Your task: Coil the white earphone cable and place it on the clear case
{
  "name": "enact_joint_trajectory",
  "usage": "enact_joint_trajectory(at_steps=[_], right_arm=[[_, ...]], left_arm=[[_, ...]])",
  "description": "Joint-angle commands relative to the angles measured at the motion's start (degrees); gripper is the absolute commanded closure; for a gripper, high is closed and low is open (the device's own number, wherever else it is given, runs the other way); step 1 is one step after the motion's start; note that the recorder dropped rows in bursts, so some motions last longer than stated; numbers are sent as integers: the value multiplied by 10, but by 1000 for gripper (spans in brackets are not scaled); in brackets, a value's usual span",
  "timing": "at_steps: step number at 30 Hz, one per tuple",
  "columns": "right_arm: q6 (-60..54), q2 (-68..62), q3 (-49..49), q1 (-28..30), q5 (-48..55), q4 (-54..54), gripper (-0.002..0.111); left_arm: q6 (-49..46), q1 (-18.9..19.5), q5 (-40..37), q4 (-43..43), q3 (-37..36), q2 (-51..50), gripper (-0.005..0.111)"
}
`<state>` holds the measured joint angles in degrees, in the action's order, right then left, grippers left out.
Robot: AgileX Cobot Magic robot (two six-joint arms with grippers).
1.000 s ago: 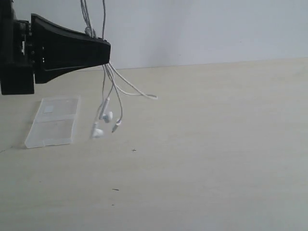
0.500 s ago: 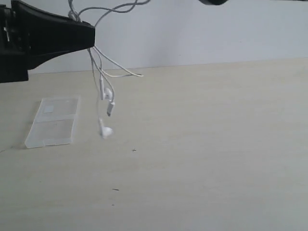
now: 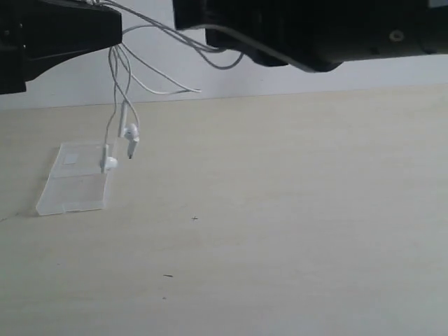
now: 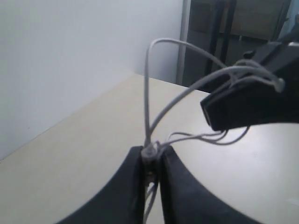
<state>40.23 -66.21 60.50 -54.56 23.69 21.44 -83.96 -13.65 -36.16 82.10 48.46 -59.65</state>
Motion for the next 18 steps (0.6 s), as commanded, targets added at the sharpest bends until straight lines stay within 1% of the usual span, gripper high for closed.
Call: enact_joint_trajectory(at_steps=[1, 7, 18], right_arm=[[-54, -28, -2, 0, -11, -57, 108], [-72, -51, -2, 0, -28, -66, 108], [-79, -51, -2, 0, -72, -76, 108]], left_arm=[[4, -3, 1, 15, 1, 6, 107], [4, -3, -1, 16, 1, 12, 107], [4, -3, -3, 11, 1, 17, 107]])
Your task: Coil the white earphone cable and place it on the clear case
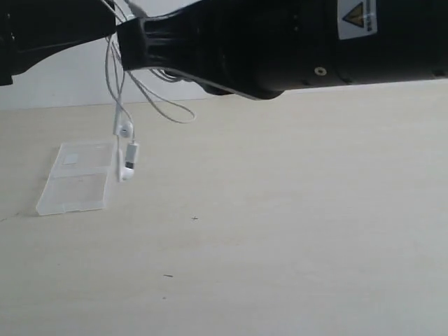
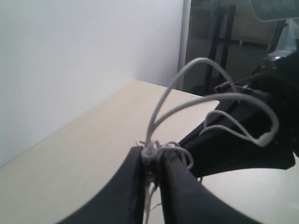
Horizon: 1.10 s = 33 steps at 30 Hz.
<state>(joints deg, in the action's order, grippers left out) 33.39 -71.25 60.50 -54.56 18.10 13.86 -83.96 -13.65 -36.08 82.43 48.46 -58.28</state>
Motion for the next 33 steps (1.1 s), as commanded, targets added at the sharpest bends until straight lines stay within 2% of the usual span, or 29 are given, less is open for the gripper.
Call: enact_joint_trajectory(at_steps=[1, 8, 17, 33], right_arm=[[-10, -1, -2, 0, -20, -2, 108], [-20, -1, -2, 0, -22, -19, 108], [-141, -1, -2, 0, -20, -139, 108], [-206, -1, -2, 0, -12, -170, 108]], left_arm=[[4, -3, -5, 8, 1, 3, 107], [4, -3, -6, 11, 1, 3, 107], [4, -3, -6, 21, 1, 3, 107], [4, -3, -12, 34, 1, 3, 107]])
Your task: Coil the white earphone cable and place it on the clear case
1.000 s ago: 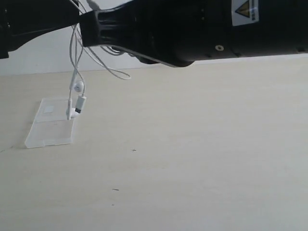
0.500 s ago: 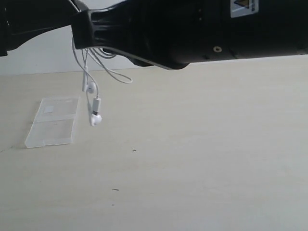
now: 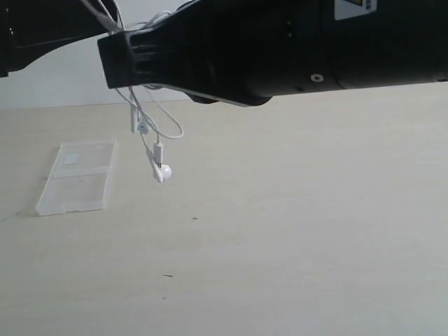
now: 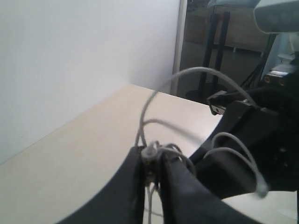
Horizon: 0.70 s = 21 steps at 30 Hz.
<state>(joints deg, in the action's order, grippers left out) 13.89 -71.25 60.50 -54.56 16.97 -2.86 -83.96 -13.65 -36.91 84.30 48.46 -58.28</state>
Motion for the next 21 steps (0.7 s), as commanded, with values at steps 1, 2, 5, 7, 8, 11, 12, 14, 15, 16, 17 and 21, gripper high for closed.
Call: enact_joint_trajectory(at_steps=[1, 2, 5, 7, 8, 11, 12, 14, 15, 16, 17, 21], right_arm=[[-13, -1, -2, 0, 0, -3, 108], [-14, -1, -2, 0, 0, -3, 108], [-15, -2, -2, 0, 0, -3, 108], [-20, -2, -2, 0, 0, -3, 108], [-23, -2, -2, 0, 0, -3, 108], [-24, 0, -2, 0, -5, -3, 108], [-24, 4, -1, 0, -7, 4, 108], [-34, 10, -1, 0, -7, 3, 108], [-34, 15, -1, 0, -5, 1, 108], [-34, 18, -1, 0, -4, 1, 108], [-34, 21, -1, 0, -4, 1, 108], [-44, 26, 20, 0, 28, 3, 108]], left_arm=[[4, -3, -4, 16, 1, 3, 107], [4, -3, -4, 16, 1, 3, 107], [4, -3, -4, 19, 1, 3, 107], [4, -3, -7, 19, 1, 3, 107], [4, -3, -7, 19, 1, 3, 107], [4, -3, -7, 15, 1, 3, 107], [4, -3, -7, 11, 1, 3, 107], [4, -3, -7, -7, 1, 3, 107], [7, -3, -7, -19, 1, 3, 107], [13, -3, -6, -27, 1, 3, 107], [18, -3, -6, -36, 1, 3, 107], [38, -3, -7, -73, 1, 3, 107]])
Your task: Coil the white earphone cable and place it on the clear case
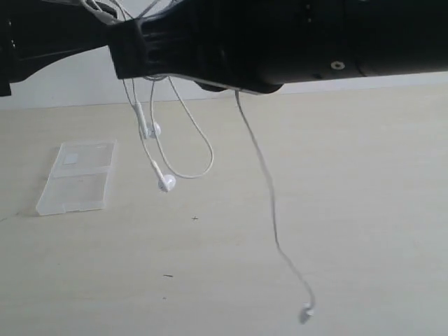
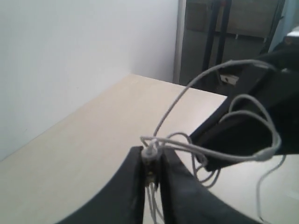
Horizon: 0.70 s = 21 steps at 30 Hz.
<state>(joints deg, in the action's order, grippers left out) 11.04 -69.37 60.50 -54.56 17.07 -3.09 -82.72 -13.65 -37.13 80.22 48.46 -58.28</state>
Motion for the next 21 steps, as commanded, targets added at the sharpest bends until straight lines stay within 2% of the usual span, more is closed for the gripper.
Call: enact_joint_trajectory(at_steps=[1, 10, 12, 14, 17, 19, 21], right_arm=[[-23, 6, 31, 0, 37, 5, 108], [-36, 6, 136, 0, 85, 20, 108], [-40, 6, 158, 0, 101, 21, 108], [-40, 5, 172, 0, 114, 21, 108], [-46, 5, 176, 0, 132, 21, 108], [-46, 3, 176, 0, 143, 21, 108], [-46, 0, 176, 0, 147, 21, 108]], left_arm=[[36, -3, -5, -41, 1, 3, 107], [179, -3, -20, -236, 1, 3, 107], [189, -3, -38, -257, 1, 3, 102], [189, -3, -51, -254, 1, 3, 88], [189, -3, -52, -246, 1, 7, 54], [196, -3, -56, -239, 1, 13, 36], [200, -3, -58, -227, 1, 19, 29]])
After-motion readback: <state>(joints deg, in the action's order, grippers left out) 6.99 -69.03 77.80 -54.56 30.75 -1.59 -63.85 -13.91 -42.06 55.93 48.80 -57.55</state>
